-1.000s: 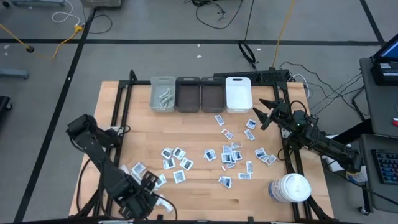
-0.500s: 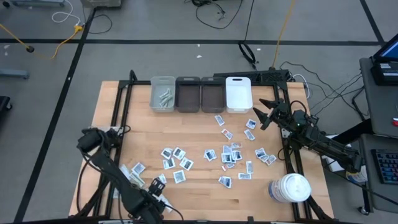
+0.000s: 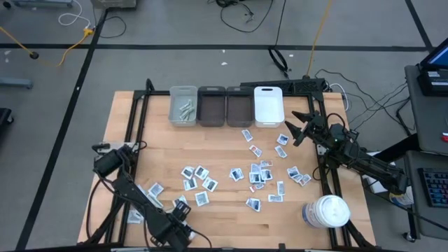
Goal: Pick & Place First Aid Supplies
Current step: Put the bandage into the gray bin
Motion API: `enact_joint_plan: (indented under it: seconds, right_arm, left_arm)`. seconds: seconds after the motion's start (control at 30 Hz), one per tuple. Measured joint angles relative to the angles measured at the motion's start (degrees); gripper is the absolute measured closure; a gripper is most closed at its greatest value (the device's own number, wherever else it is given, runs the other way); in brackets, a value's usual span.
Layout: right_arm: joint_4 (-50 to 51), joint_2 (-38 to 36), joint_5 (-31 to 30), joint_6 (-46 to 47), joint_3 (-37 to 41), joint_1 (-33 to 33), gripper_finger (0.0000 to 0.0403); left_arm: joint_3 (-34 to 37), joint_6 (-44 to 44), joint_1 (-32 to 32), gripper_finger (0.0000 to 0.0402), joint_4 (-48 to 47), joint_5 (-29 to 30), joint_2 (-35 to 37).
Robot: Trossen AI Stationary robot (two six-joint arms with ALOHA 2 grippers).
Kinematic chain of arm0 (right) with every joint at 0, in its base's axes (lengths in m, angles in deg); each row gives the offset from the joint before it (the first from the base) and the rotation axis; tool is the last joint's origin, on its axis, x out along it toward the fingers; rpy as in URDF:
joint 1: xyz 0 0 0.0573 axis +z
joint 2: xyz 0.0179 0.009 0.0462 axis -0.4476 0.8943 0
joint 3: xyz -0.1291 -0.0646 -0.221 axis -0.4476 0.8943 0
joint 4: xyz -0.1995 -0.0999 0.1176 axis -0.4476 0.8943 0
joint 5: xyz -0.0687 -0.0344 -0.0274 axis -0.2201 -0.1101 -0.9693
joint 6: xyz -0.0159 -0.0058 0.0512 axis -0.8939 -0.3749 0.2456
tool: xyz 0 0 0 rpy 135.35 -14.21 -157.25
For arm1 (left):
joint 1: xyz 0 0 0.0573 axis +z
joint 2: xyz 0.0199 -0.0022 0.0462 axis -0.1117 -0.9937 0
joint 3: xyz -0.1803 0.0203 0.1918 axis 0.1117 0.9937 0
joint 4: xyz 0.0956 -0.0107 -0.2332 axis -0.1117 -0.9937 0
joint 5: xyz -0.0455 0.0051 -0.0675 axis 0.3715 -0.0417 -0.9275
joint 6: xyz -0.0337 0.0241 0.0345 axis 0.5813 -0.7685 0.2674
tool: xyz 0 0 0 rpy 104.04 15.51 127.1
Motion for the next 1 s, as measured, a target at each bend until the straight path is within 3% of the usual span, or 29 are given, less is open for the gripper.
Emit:
enact_joint_plan:
  seconds: [0.4,0.63,0.9,1.0]
  right_arm:
    - [0.01,0.02,0.02,0.00,0.01,0.00,0.0105]
    - [0.00,0.02,-0.02,0.00,0.02,0.00,0.0105]
    - [0.00,0.02,0.02,0.00,0.02,-0.02,0.0105]
    - [0.00,0.02,0.02,0.00,0.02,-0.02,0.0105]
  left_arm:
    - [0.88,1.42,0.68,0.0392,0.07,0.33,0.86]
    - [0.76,1.42,1.52,0.0378,-5.10,0.30,2.88]
    - [0.59,2.52,2.60,0.0395,-5.06,-0.21,3.71]
    - [0.59,3.55,2.55,0.0373,-4.38,0.15,3.71]
